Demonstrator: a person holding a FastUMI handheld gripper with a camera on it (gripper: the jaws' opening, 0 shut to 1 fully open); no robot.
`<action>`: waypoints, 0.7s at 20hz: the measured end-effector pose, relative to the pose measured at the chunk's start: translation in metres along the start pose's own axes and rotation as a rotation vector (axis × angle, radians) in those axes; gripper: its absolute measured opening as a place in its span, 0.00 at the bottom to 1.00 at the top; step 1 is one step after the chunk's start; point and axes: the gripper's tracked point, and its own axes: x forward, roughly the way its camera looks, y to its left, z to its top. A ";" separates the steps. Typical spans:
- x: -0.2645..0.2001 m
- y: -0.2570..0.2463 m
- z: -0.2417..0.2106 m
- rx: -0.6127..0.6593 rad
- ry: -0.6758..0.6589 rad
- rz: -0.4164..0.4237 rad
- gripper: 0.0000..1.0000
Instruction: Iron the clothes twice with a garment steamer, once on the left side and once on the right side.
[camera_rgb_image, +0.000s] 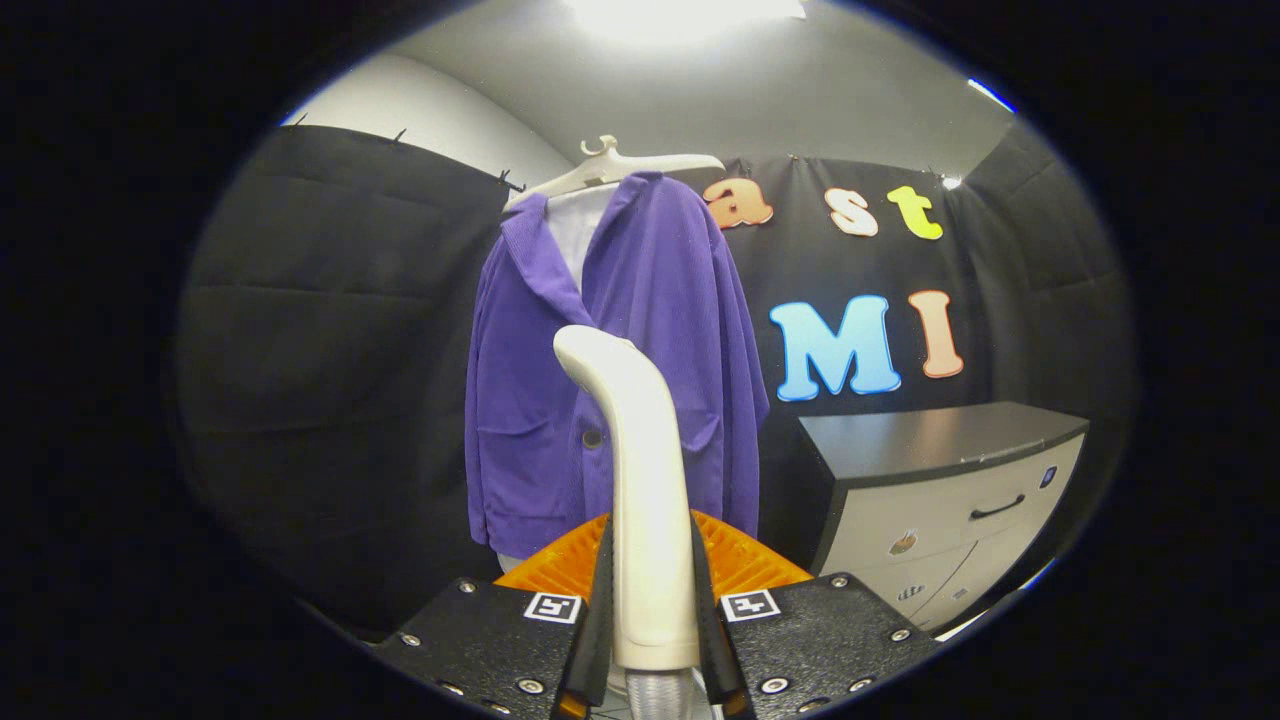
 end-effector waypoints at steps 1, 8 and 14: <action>0.003 0.004 0.018 0.001 -0.027 0.005 0.36; 0.033 0.039 0.122 0.000 -0.197 0.064 0.36; 0.063 0.085 0.183 -0.006 -0.284 0.115 0.36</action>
